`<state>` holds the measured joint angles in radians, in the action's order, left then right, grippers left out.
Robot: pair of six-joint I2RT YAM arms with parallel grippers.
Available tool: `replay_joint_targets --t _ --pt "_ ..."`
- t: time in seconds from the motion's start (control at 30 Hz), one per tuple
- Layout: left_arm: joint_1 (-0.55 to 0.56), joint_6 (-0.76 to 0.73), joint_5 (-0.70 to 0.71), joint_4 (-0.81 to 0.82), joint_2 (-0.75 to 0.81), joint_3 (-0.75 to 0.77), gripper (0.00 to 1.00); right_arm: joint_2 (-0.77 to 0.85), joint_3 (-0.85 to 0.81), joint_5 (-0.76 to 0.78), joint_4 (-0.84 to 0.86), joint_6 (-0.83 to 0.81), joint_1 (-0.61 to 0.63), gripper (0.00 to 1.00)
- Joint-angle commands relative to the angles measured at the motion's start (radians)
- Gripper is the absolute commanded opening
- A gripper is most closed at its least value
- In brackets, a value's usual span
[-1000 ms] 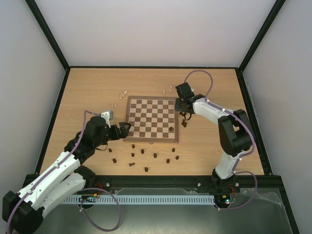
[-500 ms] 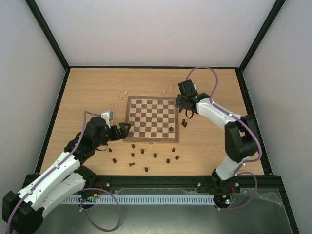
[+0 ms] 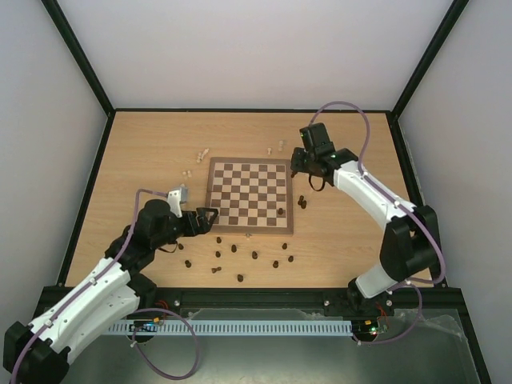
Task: Set up the chess pieces on the board
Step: Pick up the chess piece at the center of the board, then place the chess piece on the chessboard.
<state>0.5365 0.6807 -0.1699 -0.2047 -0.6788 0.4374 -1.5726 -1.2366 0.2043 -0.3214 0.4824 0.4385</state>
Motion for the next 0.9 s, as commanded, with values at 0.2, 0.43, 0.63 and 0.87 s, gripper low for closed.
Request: replay_joint_targets --t 0.2,0.43,0.63,0.87 --pt "0.009 0.091 -0.267 0.313 0.206 -0.111 1.0 0.262 0.117 -0.47 0.019 0.088 -0.003 0.01" --pt "0.013 0.205 -0.356 0.497 0.269 -0.168 0.99 0.379 0.335 -0.824 0.284 0.289 -0.003 0.01" --pt "0.015 0.299 -0.402 0.636 0.244 -0.21 0.99 0.412 0.417 -0.981 0.507 0.479 -0.002 0.01" --pt "0.018 0.35 -0.373 0.734 0.2 -0.25 1.0 0.43 0.416 -1.002 0.586 0.561 0.02 0.01"
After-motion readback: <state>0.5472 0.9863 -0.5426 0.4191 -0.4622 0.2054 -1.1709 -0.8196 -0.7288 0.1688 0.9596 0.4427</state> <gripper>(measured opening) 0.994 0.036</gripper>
